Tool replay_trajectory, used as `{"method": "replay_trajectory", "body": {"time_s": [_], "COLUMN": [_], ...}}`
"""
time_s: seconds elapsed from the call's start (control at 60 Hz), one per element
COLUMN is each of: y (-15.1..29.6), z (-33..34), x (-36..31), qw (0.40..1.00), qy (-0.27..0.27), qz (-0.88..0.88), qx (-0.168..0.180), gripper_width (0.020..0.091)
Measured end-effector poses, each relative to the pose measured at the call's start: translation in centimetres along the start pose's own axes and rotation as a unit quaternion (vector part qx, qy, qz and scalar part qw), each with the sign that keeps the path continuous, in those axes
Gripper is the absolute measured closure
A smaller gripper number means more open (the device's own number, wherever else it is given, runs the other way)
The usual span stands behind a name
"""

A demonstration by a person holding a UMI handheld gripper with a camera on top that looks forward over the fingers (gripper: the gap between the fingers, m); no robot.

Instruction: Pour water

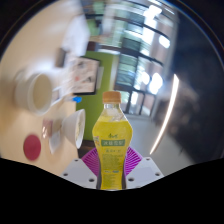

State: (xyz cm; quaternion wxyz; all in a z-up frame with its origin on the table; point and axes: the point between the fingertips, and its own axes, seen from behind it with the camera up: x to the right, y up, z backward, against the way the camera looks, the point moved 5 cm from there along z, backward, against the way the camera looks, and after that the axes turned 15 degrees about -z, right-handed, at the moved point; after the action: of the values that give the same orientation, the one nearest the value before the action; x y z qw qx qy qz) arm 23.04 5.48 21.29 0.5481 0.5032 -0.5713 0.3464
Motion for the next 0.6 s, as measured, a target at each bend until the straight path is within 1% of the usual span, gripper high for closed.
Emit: {"method": "replay_trajectory", "body": {"time_s": [0.033,0.067,0.1,0.117,0.167,0.2,0.233,0.267,0.283,0.317,0.383,0.4,0.417,0.5,0.55,0.567,0.583,0.6], "y": [-0.1,-0.6,-1.1,-2.3,-2.2,-2.0,-3.1,-2.9,-3.4,-3.2,-4.4,-4.6,-4.2,-4.8,-5.2,-4.5,-4.5,-4.5], "z": [-1.1,-1.3,-1.5,0.0,-0.1,-0.1,0.3,-0.2,0.8,-0.5,-0.4,0.8,-1.0,-1.2,-0.4,-1.4,-1.4,-1.5], "x": [0.8,1.3,1.3,1.7,0.4,-1.1,-2.1,-3.9,-5.0,-6.0,-8.8,-10.0,-9.9,-11.5,-12.3,-13.1,-12.8,-12.3], "qw": [0.995,0.979,0.953,0.932,0.866,0.812,0.747,0.707,0.683,0.662,0.648,0.643,0.648,0.637,0.634,0.638,0.641,0.642], "qy": [-0.005,-0.011,-0.009,-0.021,0.002,0.024,0.039,0.065,0.072,0.092,0.114,0.116,0.127,0.149,0.163,0.172,0.173,0.169], "qz": [-0.096,-0.201,-0.304,-0.362,-0.5,-0.584,-0.664,-0.704,-0.727,-0.744,-0.753,-0.757,-0.751,-0.756,-0.756,-0.751,-0.748,-0.748], "qx": [-0.012,-0.016,-0.022,-0.015,-0.007,0.004,0.011,0.01,0.009,0.006,-0.004,-0.002,-0.007,-0.018,-0.018,-0.025,-0.018,-0.009], "gripper_width": [0.0832,0.0832,0.0832,0.0831,0.0831,0.0832,0.0833,0.0833,0.0833,0.0832,0.0831,0.0831,0.0831,0.0832,0.0829,0.0822,0.0816,0.0825]}}
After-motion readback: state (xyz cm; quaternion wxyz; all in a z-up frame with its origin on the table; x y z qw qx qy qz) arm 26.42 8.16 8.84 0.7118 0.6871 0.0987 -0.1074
